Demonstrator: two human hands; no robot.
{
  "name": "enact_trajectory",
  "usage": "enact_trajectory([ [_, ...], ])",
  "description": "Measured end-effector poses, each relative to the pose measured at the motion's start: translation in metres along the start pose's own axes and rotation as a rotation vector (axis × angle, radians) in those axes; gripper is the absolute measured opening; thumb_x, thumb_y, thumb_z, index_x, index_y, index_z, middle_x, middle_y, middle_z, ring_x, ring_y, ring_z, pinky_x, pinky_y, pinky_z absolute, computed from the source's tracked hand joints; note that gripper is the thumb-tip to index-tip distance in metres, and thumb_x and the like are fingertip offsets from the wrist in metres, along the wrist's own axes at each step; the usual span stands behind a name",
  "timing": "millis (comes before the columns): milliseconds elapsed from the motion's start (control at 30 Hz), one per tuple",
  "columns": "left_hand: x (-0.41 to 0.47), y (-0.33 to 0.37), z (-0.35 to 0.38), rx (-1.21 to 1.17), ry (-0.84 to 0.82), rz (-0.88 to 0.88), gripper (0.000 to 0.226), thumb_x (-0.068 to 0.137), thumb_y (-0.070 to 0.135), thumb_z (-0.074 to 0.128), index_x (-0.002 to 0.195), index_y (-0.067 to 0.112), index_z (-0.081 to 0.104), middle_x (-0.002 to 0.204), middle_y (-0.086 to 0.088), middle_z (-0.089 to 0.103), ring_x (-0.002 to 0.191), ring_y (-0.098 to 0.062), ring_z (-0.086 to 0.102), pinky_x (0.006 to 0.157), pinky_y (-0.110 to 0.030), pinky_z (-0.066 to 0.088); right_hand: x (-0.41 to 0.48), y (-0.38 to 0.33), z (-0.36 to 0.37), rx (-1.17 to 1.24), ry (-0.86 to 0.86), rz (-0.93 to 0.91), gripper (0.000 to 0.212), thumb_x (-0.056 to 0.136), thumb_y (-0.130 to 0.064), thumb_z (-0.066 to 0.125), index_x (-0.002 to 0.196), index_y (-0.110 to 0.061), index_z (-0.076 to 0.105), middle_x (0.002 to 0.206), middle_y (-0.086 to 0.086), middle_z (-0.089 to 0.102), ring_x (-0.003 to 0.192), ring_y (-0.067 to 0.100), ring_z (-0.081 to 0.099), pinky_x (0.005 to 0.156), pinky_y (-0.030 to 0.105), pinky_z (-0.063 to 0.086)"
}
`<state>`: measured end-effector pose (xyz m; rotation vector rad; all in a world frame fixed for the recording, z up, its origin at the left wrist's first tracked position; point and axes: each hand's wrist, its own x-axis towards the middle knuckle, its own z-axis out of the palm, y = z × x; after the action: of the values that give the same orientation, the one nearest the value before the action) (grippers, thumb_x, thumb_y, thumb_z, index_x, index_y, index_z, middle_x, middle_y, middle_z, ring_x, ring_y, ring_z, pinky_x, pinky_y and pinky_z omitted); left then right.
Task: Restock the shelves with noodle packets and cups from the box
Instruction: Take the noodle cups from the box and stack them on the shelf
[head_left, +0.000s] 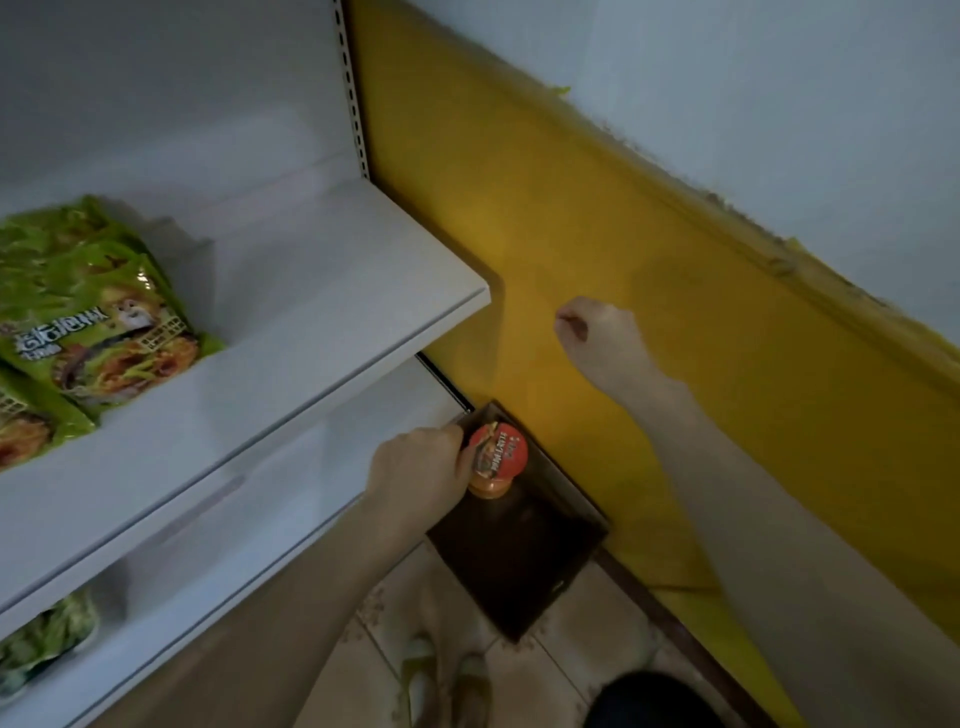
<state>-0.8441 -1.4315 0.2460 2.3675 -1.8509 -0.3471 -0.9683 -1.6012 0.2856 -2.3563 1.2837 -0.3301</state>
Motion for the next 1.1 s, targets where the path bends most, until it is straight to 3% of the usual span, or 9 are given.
enact_trajectory([
  [233,0.006,-0.029,0.063,0.012,-0.123,0.004,0.031,0.099,0.035,0.03,0.103,0.016,0.054,0.096,-0.003,0.063,0.086,-0.02,0.06,0.066,-0.027,0.041,-0.007,0.033,0.065,0.0,-0.06,0.102,0.025,0.095,-0.016,0.047,0.111,-0.001,0.059,0.101,0.018,0.067,0.092,0.034,0.062,0.078,0.046,0.051],
  [500,0.01,-0.048,0.153,-0.019,-0.266,-0.052,0.027,0.099,0.034,0.031,0.098,0.016,0.052,0.09,-0.003,0.06,0.085,-0.02,0.06,0.063,-0.027,0.04,-0.027,0.092,0.153,0.005,-0.145,0.279,0.03,0.095,-0.018,0.048,0.119,-0.002,0.056,0.112,0.018,0.064,0.103,0.031,0.059,0.083,0.035,0.047],
  [667,0.026,-0.056,0.227,-0.054,-0.287,-0.081,0.022,0.099,0.034,0.031,0.084,0.02,0.04,0.064,0.007,0.038,0.066,-0.014,0.049,0.058,-0.027,0.036,-0.034,0.135,0.222,0.066,-0.17,0.392,0.031,0.096,-0.019,0.046,0.121,-0.002,0.054,0.119,0.015,0.061,0.109,0.027,0.058,0.077,0.023,0.039],
  [833,0.046,-0.067,0.31,-0.048,-0.291,-0.109,0.025,0.099,0.034,0.031,0.089,0.019,0.048,0.069,0.004,0.046,0.063,-0.012,0.049,0.058,-0.025,0.042,-0.035,0.191,0.301,0.165,-0.185,0.497,0.025,0.097,-0.019,0.044,0.109,-0.002,0.057,0.111,0.014,0.062,0.103,0.026,0.059,0.075,0.026,0.042],
  [967,0.062,-0.075,0.367,-0.042,-0.292,-0.109,0.027,0.099,0.035,0.032,0.092,0.017,0.051,0.073,0.002,0.053,0.064,-0.013,0.052,0.062,-0.027,0.048,-0.022,0.229,0.358,0.153,-0.182,0.544,0.021,0.097,-0.018,0.041,0.092,-0.004,0.057,0.087,0.01,0.056,0.088,0.024,0.059,0.064,0.024,0.034],
  [1100,0.081,-0.082,0.408,-0.015,-0.265,-0.098,0.027,0.099,0.035,0.032,0.094,0.017,0.051,0.071,0.003,0.05,0.063,-0.012,0.052,0.059,-0.025,0.045,-0.005,0.256,0.403,0.171,-0.132,0.635,0.034,0.098,-0.024,0.039,0.106,0.003,0.058,0.106,0.017,0.063,0.097,0.028,0.06,0.062,0.021,0.032],
])
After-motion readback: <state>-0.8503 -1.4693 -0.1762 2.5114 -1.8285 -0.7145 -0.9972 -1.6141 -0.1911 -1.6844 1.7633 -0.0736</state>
